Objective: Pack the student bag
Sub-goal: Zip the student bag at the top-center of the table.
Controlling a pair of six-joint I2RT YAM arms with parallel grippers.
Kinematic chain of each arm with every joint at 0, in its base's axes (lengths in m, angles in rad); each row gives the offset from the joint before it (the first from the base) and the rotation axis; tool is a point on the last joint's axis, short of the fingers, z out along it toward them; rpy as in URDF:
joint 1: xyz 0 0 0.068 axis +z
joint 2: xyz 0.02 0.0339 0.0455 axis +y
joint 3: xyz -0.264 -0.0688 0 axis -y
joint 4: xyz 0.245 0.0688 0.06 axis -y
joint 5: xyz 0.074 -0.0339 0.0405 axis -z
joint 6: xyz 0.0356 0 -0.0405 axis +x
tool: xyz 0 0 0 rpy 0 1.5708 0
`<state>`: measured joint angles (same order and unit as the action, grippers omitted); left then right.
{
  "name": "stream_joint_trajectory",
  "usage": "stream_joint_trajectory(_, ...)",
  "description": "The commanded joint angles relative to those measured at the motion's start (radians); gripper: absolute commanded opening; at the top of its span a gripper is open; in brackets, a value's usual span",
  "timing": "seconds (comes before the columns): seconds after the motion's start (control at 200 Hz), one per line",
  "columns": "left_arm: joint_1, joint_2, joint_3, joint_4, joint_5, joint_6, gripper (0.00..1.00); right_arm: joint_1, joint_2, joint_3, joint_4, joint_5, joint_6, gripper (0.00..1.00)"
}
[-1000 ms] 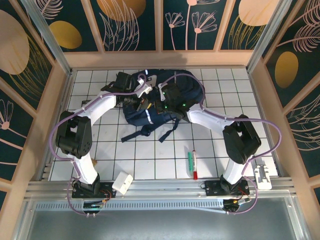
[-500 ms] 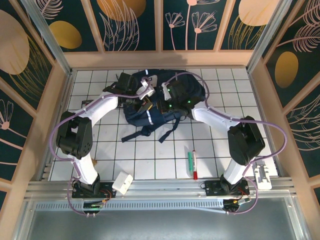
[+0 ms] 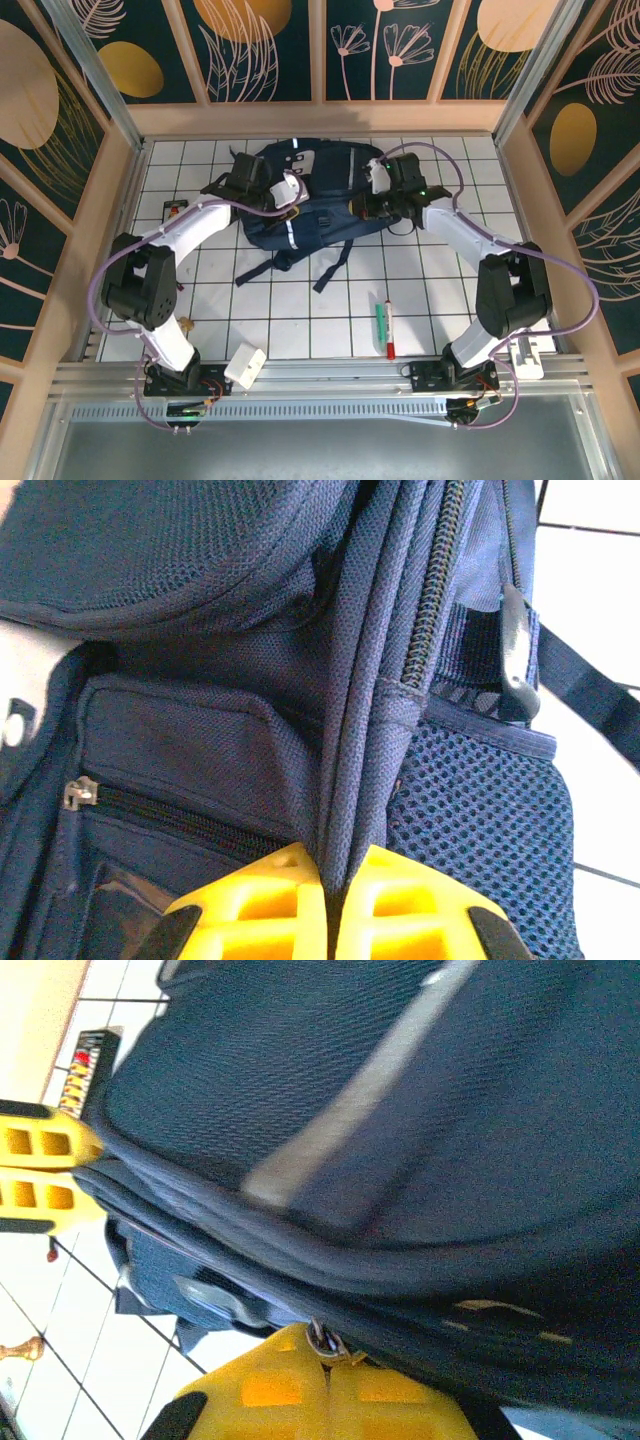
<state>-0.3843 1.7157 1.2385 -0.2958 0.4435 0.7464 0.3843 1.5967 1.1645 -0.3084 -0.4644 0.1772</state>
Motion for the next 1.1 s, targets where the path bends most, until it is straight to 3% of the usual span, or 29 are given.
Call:
stream_joint_trajectory(0.0, 0.089, -0.077, -0.027, 0.047, -0.073, 0.113, 0.0, -0.072, -0.051, -0.027, -0.06, 0.179, -0.031, 0.0)
stream_joint_trajectory(0.105, 0.148, -0.06, 0.018, 0.066, -0.12, 0.075, 0.0, -0.071, -0.057, -0.044, -0.068, 0.176, -0.038, 0.0)
stream_joint_trajectory(0.265, 0.188, 0.028, 0.077, 0.175, -0.277, -0.026, 0.0, -0.046, -0.084, -0.098, -0.036, 0.096, 0.007, 0.0)
stream_joint_trajectory(0.37, 0.193, 0.093, 0.113, 0.25, -0.308, -0.102, 0.0, 0.017, -0.112, -0.123, -0.012, 0.031, 0.028, 0.0)
stream_joint_trajectory(0.45, 0.196, 0.143, 0.148, 0.311, -0.362, -0.238, 0.04, 0.093, -0.135, -0.137, 0.024, -0.044, 0.044, 0.0)
stream_joint_trajectory(0.475, 0.194, 0.162, 0.176, 0.302, -0.384, -0.286, 0.07, 0.119, -0.142, -0.138, 0.039, -0.054, 0.052, 0.0)
stream_joint_trajectory(0.515, 0.195, 0.198, 0.24, 0.263, -0.413, -0.373, 0.33, 0.155, -0.146, -0.138, 0.061, -0.069, 0.063, 0.0)
stream_joint_trajectory(0.535, 0.194, 0.215, 0.277, 0.228, -0.413, -0.414, 0.38, 0.181, -0.146, -0.135, 0.072, -0.074, 0.068, 0.0)
stream_joint_trajectory(0.58, 0.195, 0.242, 0.352, 0.138, -0.34, -0.459, 0.39, 0.219, -0.143, -0.13, 0.103, -0.085, 0.094, 0.0)
stream_joint_trajectory(0.626, 0.195, 0.236, 0.361, 0.108, -0.2, -0.468, 0.4, 0.244, -0.132, -0.121, 0.127, -0.087, 0.118, 0.0)
stream_joint_trajectory(0.731, 0.194, 0.094, 0.152, 0.283, 0.1, -0.445, 0.49, 0.256, -0.115, -0.094, 0.13, -0.004, 0.162, 0.0)
stream_joint_trajectory(0.781, 0.194, 0.008, 0.032, 0.384, 0.123, -0.44, 0.55, 0.253, -0.12, -0.08, 0.091, 0.091, 0.149, 0.0)
stream_joint_trajectory(0.831, 0.194, -0.089, -0.052, 0.42, 0.123, -0.388, 0.6, 0.24, -0.129, -0.075, 0.058, 0.171, 0.122, 0.19)
stream_joint_trajectory(0.861, 0.194, -0.131, -0.083, 0.408, 0.133, -0.34, 0.62, 0.227, -0.136, -0.075, 0.041, 0.199, 0.102, 0.25)
stream_joint_trajectory(1.031, 0.175, -0.272, -0.168, 0.269, 0.312, -0.049, 0.65, 0.168, -0.101, -0.038, 0.002, 0.13, 0.046, 0.37)
stream_joint_trajectory(1.096, 0.132, -0.286, -0.19, 0.277, 0.31, 0.028, 0.69, 0.169, -0.08, -0.038, 0.023, 0.133, 0.054, 0.38)
